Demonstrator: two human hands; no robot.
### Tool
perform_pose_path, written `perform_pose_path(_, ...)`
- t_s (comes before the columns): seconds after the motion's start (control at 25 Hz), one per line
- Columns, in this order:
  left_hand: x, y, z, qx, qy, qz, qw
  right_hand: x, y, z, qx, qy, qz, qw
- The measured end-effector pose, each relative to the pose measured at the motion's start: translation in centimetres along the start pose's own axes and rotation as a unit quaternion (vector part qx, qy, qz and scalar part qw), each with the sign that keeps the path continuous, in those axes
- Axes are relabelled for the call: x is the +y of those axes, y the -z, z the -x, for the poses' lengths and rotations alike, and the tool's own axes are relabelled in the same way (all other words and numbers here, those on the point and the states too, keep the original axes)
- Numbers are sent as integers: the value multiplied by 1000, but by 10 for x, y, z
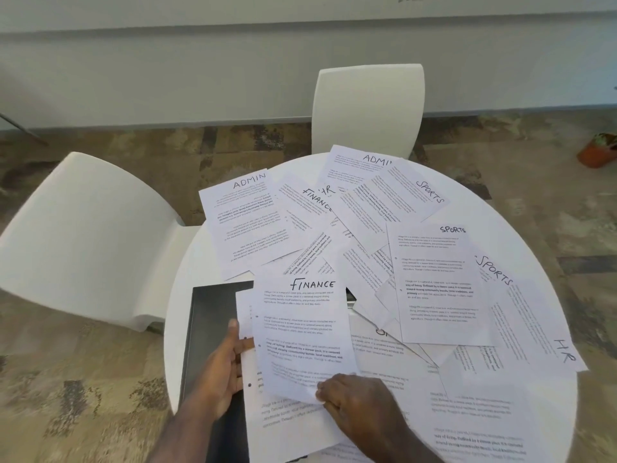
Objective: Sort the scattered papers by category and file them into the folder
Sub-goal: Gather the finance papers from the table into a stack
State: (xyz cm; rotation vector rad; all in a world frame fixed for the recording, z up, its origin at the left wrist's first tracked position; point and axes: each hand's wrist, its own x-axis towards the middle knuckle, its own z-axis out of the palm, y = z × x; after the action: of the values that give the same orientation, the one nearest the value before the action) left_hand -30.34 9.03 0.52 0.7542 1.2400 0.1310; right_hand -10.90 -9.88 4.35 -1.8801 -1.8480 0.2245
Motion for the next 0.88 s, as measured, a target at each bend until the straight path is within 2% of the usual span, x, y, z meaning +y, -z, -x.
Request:
perform_pose_path(0.16,1,-4,2,5,-4,-32,999,-7,-7,2,-59,18,29,998)
perform_pose_path(0.32,-4,-8,0,66,2,-50,997,-15,-13,3,-133,-27,-22,991)
perform_pose_path(0.44,-7,-8,-2,77,10,-46,996,-17,-10,7,-198,-69,-69,975)
perform_pose_path(0.56,-12,-3,0,72,5,-43,996,-12,-14,11,-170,-94,-69,979)
perform_pose_path(0.68,-17,4,1,69,-7,-28,997,8,-17,-6,-184,-140,-103,967)
perform_pose_path(0.88,-16,18,9,51,-19,-31,998,54,-20,-73,-98,-221,-61,969)
